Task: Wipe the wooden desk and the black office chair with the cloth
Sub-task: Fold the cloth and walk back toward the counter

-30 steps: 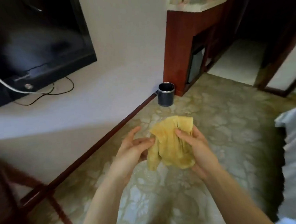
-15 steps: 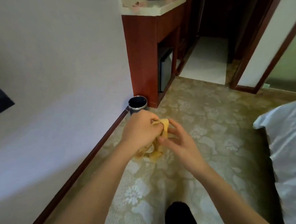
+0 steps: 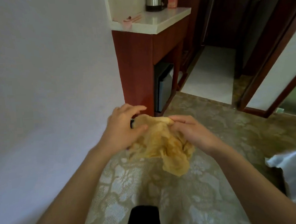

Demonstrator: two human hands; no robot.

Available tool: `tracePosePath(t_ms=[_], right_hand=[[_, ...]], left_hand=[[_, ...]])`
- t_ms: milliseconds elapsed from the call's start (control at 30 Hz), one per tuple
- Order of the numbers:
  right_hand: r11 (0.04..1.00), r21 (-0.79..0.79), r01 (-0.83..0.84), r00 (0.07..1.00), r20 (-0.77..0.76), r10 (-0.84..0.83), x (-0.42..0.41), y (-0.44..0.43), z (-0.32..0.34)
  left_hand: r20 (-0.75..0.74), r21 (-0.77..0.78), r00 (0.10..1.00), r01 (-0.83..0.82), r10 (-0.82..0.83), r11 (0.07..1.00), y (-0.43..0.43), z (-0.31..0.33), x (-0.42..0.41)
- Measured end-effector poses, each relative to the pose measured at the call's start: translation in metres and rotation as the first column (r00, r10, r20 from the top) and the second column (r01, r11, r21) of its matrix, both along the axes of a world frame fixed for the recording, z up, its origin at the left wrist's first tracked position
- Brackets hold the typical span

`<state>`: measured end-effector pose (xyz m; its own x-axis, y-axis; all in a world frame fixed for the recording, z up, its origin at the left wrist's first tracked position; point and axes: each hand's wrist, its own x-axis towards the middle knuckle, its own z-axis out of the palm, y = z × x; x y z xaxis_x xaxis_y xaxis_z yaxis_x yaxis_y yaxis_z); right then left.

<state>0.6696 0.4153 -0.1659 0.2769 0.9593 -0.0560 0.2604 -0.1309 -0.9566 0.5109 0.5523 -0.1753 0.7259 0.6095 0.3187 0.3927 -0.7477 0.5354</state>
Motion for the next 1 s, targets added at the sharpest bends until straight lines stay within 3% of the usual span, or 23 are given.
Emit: tracePosePath(t_ms=[67, 133, 200, 267, 400, 433, 533, 700, 833, 933, 1000], right_hand=[[0.998, 0.029, 0.049, 0.998, 0.024, -0.05, 0.038, 0.031, 0.002], [0.996, 0.056, 0.075, 0.997, 0.017, -0.076, 0.072, 0.059, 0.003], [0.993, 0.077, 0.093, 0.996, -0.022, -0.091, 0.103, 0.086, 0.004], [0.985, 0.114, 0.125, 0.988, -0.104, -0.114, 0.139, 0.113, 0.007], [0.952, 0.242, 0.187, 0.908, -0.412, -0.074, 0.196, 0.155, 0.015], [0.947, 0.247, 0.204, 0.901, -0.425, -0.083, 0.215, 0.167, 0.015], [0.96, 0.223, 0.169, 0.966, -0.232, -0.116, 0.259, 0.194, 0.012], [0.979, 0.195, -0.062, 0.997, -0.035, 0.07, 0.344, 0.248, 0.016], [0.981, 0.16, -0.109, 0.986, 0.143, 0.086, 0.428, 0.293, 0.026], [0.973, 0.163, -0.165, 0.979, 0.148, 0.141, 0.482, 0.327, 0.039], [0.95, 0.146, -0.277, 0.961, 0.051, 0.273, 0.509, 0.354, 0.047]], left_hand=[[0.208, -0.27, 0.978, 0.037, 0.02, 0.962, 0.012, -0.023, 0.039], [0.284, -0.543, 0.959, 0.149, 0.014, 0.826, 0.024, -0.04, 0.076], [0.359, -0.691, 0.933, 0.28, -0.021, 0.667, 0.042, -0.051, 0.113], [0.434, -0.704, 0.899, 0.379, -0.058, 0.6, 0.066, -0.054, 0.155], [0.429, -0.632, 0.882, 0.448, -0.196, 0.632, 0.114, -0.046, 0.217], [0.434, -0.637, 0.879, 0.455, -0.198, 0.622, 0.13, -0.044, 0.236], [0.418, -0.626, 0.893, 0.418, -0.17, 0.658, 0.168, -0.036, 0.279], [0.393, -0.536, 0.89, 0.425, -0.231, 0.73, 0.226, -0.027, 0.358], [0.378, -0.547, 0.885, 0.451, -0.273, 0.705, 0.264, -0.014, 0.418], [0.395, -0.61, 0.894, 0.428, -0.213, 0.666, 0.293, 0.008, 0.459], [0.409, -0.648, 0.9, 0.404, -0.152, 0.646, 0.311, 0.027, 0.482]])
